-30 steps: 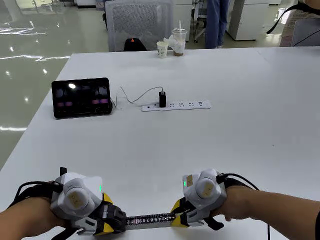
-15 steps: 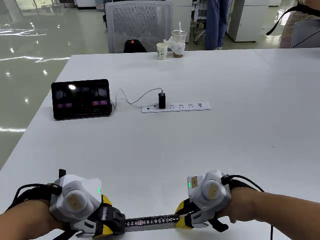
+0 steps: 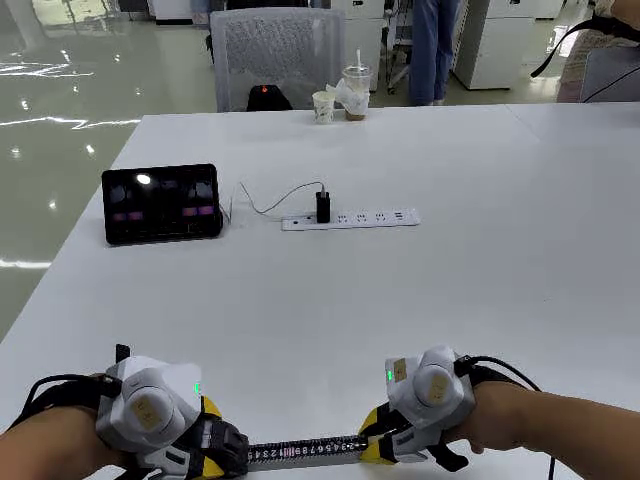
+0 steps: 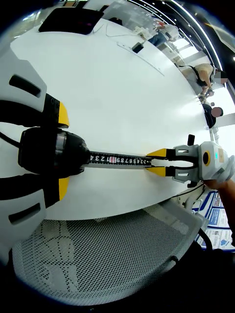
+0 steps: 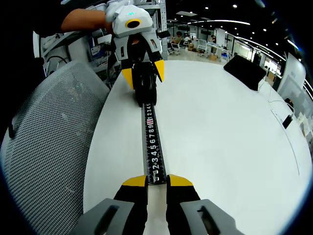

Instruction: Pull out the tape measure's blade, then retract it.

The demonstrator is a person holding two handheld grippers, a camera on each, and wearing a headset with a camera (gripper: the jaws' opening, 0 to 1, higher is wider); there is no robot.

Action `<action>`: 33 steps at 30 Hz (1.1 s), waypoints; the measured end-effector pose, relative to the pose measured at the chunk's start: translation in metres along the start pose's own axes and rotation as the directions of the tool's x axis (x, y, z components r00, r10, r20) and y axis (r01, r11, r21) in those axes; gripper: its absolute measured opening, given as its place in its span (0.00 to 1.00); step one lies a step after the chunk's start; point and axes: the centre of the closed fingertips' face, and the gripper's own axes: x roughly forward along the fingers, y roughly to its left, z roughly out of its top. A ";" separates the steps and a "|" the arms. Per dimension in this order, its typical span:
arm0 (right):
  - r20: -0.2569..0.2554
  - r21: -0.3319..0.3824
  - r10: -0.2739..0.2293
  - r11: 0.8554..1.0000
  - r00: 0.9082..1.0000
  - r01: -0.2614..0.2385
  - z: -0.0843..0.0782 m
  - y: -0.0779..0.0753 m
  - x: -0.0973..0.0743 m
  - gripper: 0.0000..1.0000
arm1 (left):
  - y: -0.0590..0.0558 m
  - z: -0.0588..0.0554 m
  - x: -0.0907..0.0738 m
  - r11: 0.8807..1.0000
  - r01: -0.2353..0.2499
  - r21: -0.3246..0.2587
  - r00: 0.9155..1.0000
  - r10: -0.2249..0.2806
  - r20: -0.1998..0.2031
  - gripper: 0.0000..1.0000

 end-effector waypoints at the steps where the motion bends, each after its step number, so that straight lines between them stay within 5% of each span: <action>1: -0.001 0.000 -0.001 1.000 1.000 0.001 -0.001 0.000 -0.001 0.10 | 0.000 0.000 0.000 1.000 0.000 0.000 1.000 0.000 0.000 0.30; 33: 0.001 0.021 -0.008 1.000 1.000 0.008 -0.021 -0.003 -0.015 0.10 | 0.000 0.000 0.001 1.000 -0.007 0.000 1.000 0.007 -0.007 0.30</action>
